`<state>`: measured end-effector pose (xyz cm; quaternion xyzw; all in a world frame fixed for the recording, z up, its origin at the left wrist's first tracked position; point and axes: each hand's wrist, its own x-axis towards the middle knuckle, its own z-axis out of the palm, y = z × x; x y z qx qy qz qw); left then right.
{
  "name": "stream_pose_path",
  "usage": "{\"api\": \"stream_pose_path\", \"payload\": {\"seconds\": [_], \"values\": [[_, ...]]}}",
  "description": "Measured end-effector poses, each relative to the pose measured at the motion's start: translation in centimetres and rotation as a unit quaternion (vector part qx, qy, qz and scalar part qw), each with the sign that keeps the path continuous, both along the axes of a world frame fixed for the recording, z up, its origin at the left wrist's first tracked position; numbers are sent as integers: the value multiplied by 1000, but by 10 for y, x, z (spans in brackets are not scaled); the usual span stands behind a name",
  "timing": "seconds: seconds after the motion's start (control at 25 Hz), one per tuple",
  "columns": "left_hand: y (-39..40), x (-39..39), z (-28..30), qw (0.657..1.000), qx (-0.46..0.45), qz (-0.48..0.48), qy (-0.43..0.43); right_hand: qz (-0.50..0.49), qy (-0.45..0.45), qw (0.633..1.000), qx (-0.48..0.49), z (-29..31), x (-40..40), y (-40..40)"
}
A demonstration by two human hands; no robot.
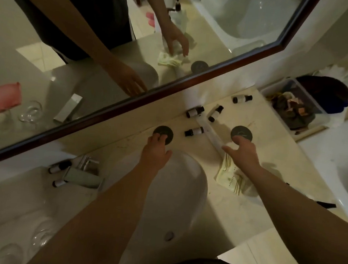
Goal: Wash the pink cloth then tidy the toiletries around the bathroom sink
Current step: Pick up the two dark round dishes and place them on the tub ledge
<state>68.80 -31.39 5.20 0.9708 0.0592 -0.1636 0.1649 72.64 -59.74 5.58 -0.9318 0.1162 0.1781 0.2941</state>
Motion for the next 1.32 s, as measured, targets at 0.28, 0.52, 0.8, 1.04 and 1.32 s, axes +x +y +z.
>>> {"api": "stream_pose_path", "payload": {"seconds": [0.28,0.52,0.8,1.04,1.32], "values": [[-6,43,-37,995,-31,95,29,-56,12,998,0,-42,41,-22],[-6,59,-65,988,-14,141,59,-98,29,995,2,-63,62,-34],[-9,70,-81,985,36,154,70,-67,33,992,-100,-79,74,-37],[-14,77,-84,974,46,216,50,-68,44,991,-109,-78,85,-44],[-15,83,-84,956,37,279,78,-51,-7,988,-143,-76,75,-47]]}}
